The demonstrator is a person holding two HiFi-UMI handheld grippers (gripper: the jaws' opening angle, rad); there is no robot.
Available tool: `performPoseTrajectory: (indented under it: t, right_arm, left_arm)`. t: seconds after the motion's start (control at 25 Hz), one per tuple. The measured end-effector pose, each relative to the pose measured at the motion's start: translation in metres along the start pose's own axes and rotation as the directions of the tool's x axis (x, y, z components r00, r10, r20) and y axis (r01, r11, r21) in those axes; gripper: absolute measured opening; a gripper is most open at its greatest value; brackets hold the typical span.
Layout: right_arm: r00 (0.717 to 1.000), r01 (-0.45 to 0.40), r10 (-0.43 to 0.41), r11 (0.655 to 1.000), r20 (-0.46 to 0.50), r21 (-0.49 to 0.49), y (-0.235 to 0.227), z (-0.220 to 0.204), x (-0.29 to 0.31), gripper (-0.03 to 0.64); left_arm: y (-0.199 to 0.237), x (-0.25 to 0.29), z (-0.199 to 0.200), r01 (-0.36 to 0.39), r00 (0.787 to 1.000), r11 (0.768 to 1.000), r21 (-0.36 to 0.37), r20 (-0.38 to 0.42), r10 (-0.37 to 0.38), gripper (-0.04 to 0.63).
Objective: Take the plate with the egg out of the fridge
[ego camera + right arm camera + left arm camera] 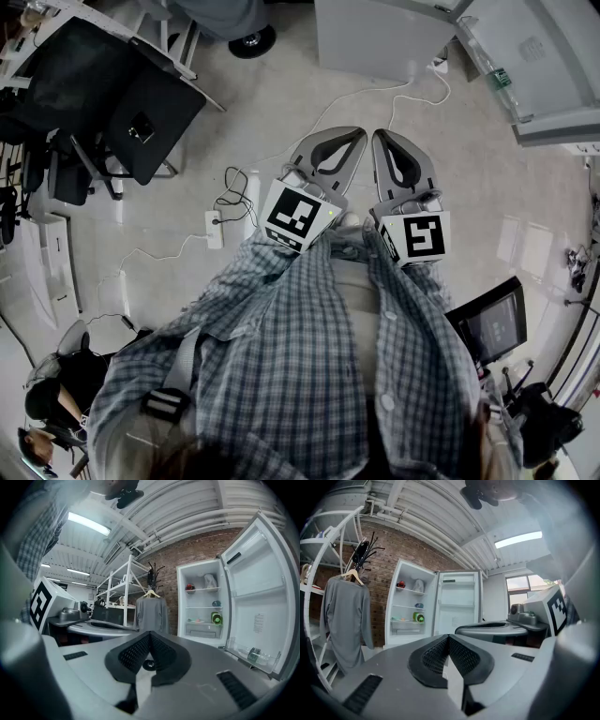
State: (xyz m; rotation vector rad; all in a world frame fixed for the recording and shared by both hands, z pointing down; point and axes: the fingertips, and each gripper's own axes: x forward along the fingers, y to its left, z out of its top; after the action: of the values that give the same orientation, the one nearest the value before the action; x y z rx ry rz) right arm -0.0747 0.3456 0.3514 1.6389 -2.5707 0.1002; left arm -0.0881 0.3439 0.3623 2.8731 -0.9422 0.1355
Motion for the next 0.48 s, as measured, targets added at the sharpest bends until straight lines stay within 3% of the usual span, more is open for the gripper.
performPoseTrajectory:
  t: [0.48]
  right_arm:
    - [1.000, 0.023, -0.023, 1.000, -0.007, 0.020, -0.0015, -0.0017, 0.0052, 0.006]
  left_arm:
    - [0.0088, -0.0011, -0.0028, -0.003, 1.000, 1.000, -0.014, -0.004, 0.003, 0.008]
